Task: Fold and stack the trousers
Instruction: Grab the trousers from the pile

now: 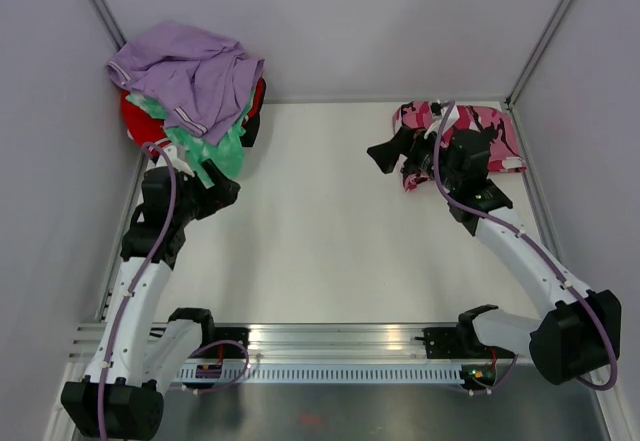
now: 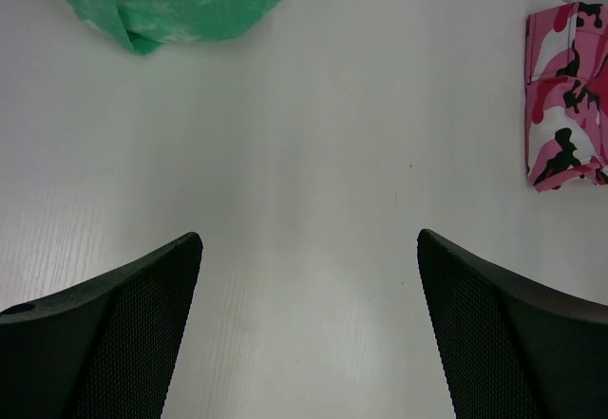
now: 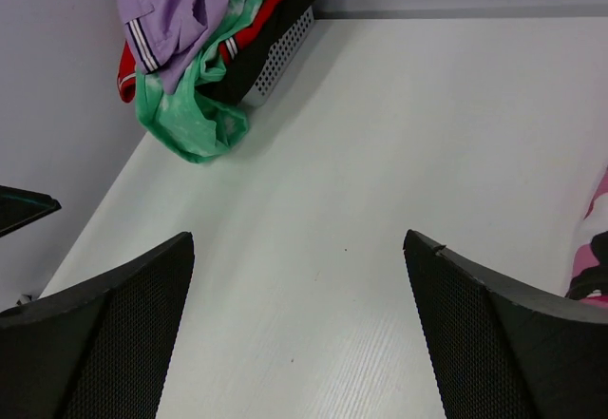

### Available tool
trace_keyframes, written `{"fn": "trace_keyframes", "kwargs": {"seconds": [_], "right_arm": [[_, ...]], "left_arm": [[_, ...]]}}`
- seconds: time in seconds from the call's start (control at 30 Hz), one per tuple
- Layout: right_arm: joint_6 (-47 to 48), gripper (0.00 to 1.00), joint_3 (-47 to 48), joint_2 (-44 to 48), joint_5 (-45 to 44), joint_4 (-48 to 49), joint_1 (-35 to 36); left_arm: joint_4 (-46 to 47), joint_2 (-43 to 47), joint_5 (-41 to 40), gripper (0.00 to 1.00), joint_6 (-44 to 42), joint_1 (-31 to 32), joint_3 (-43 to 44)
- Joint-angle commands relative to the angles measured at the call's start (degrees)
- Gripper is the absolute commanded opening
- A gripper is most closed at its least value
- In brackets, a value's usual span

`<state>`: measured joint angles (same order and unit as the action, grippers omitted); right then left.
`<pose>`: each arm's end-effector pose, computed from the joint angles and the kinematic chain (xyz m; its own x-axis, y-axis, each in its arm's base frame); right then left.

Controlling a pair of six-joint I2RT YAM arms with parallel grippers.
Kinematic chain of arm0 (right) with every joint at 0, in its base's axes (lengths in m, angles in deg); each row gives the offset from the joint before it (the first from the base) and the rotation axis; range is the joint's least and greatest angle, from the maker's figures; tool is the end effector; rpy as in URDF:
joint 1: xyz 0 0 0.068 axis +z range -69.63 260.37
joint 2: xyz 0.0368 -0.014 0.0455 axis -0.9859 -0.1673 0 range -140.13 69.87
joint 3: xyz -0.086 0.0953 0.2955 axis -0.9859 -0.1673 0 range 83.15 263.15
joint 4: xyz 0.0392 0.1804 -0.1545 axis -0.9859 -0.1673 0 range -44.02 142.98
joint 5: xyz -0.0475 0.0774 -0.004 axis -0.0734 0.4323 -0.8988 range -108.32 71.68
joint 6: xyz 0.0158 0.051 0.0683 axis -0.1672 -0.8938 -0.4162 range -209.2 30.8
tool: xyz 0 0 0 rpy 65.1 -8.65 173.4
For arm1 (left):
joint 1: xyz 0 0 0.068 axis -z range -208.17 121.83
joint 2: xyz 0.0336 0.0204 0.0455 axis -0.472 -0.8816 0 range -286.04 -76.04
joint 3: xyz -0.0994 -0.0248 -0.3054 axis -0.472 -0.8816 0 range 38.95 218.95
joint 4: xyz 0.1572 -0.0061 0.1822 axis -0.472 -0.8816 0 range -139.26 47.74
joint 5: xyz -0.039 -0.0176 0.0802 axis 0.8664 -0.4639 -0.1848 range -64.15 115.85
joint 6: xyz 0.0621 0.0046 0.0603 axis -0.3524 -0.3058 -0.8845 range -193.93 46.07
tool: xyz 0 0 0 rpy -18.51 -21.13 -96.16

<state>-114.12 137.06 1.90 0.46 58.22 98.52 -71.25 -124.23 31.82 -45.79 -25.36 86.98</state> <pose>0.2558 0.1099 0.3869 -0.3839 0.2940 -0.8753 -0.4803 0.7461 0.4612 0.1636 -0.0161 0.3342 -0.4948 -0.4454 -0.7462 -0.1064 0.8833 -0.4566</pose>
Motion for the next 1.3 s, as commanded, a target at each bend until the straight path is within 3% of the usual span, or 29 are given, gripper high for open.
{"fn": "trace_keyframes", "kwargs": {"seconds": [0.0,0.13,0.23,0.43,0.57,0.9,0.93,0.97,1.03,1.07,1.13,1.27], "right_arm": [[1.12,0.98,-0.99,1.52,-2.7,0.91,0.22],[-1.52,0.98,-4.51,3.36,-5.25,3.2,0.22],[-2.14,0.98,-5.31,4.07,-6.21,2.24,0.22],[-3.46,0.98,-9.07,7.84,-8.06,0.48,0.22],[-3.99,0.98,-11.8,12.4,-10.6,-0.84,0.22],[-4.08,0.98,-14.18,16.11,-12.63,-4.88,0.22],[-3.9,0.98,-14.18,16.11,-12.72,-5.06,0.22],[-3.99,0.98,-14.18,16.2,-12.9,-5.06,0.22],[-4.07,0.98,-14.01,16.28,-13.34,-5.06,0.22],[-4.16,0.98,-13.92,16.63,-13.34,-4.97,0.22],[-4.42,0.98,-13.75,16.81,-13.42,-4.97,0.22],[-4.6,0.98,-13.74,16.29,-13.07,-4.53,0.3]], "left_arm": [[2.62,-0.24,-2.37,1.0,-2.56,-0.08,1.44],[9.1,-4.97,-8.6,1.0,-2.13,-0.08,5.22],[9.58,-16.03,-10.63,1.0,-3.96,-0.08,15.75],[1.06,-45.47,-18.89,1.0,-13.62,-0.17,49.99],[-1.24,-59.99,-17.85,1.0,-17.5,-0.17,63.55],[6.92,-75.47,-14.33,1.0,-22.95,-0.17,72.38],[7.28,-76.17,-14.59,0.93,-23.56,-0.17,72.64],[7.37,-76.96,-14.85,0.67,-23.74,-0.17,73.34],[7.98,-76.89,-15.03,0.41,-24.27,-0.17,73.43],[7.99,-75.84,-15.64,0.18,-24.27,-0.17,73.43],[7.37,-73.65,-16.0,0.03,-24.19,-0.08,72.91],[8.43,-64.95,-15.03,0.02,-25.41,0.09,70.36]]}}
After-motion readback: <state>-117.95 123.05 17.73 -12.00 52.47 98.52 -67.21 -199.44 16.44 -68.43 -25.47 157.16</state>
